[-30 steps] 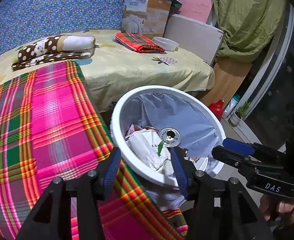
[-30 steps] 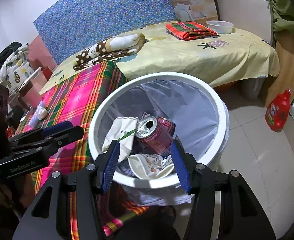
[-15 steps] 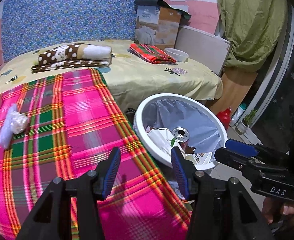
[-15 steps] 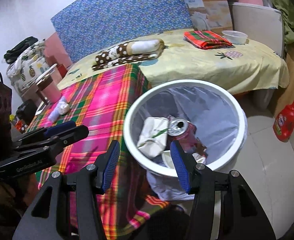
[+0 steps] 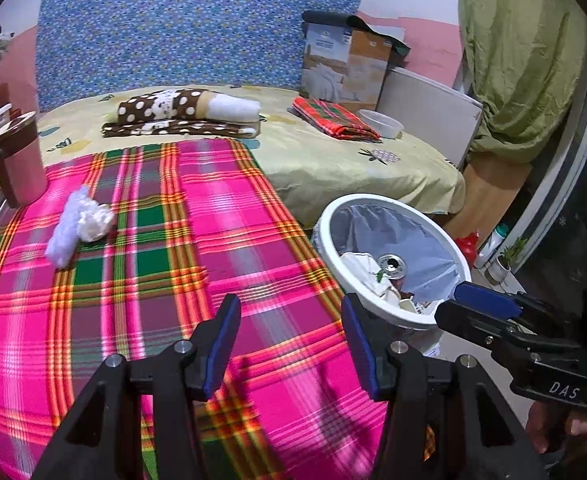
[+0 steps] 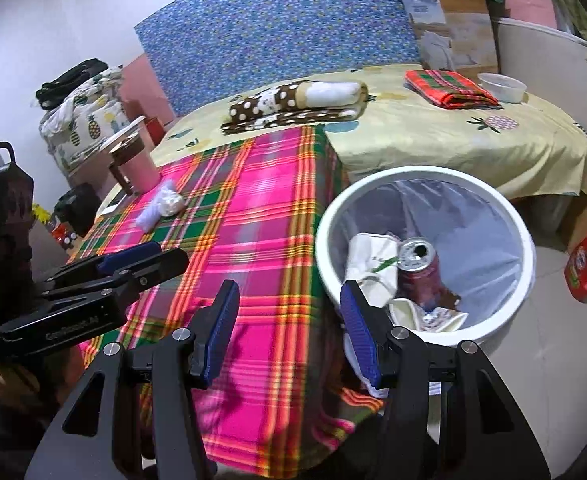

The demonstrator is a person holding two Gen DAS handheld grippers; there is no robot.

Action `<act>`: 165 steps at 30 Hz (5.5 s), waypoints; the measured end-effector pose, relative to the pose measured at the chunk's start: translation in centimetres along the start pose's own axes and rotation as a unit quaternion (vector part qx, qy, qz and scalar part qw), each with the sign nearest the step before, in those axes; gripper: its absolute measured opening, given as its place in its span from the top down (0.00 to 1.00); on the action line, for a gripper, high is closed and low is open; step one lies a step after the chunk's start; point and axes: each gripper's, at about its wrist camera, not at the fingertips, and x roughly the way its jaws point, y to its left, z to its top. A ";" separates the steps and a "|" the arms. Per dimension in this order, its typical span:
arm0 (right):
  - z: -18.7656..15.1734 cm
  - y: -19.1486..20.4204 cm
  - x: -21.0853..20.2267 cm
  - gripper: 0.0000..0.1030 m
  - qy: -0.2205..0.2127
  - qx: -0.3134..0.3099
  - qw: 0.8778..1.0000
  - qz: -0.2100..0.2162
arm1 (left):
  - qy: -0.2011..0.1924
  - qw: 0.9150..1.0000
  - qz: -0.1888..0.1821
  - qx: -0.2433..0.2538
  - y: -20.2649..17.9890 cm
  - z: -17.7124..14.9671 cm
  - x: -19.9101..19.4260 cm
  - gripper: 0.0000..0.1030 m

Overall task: Collect trash
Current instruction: 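Move both open tools back over the table toward the foam net and tissue, then grasp the white foam net sleeve with the left tool while the right tool grasps the crumpled tissue, then carry the foam net and tissue over the white bin, then open both tools to drop the foam net and tissue into the bin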

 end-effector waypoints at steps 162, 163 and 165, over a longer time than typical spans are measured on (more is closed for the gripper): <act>-0.2 -10.4 1.3 0.53 0.021 0.111 0.990 -0.081 | 0.068 0.991 -0.084 0.073 -9.0 3.8 10.8 0.52; -0.2 -10.3 1.3 0.53 0.020 0.110 0.990 -0.081 | 0.067 0.992 -0.083 0.073 -8.9 3.7 10.7 0.51; -0.1 -10.2 1.1 0.53 0.018 0.109 0.990 -0.083 | 0.066 0.992 -0.080 0.071 -8.8 3.6 10.5 0.50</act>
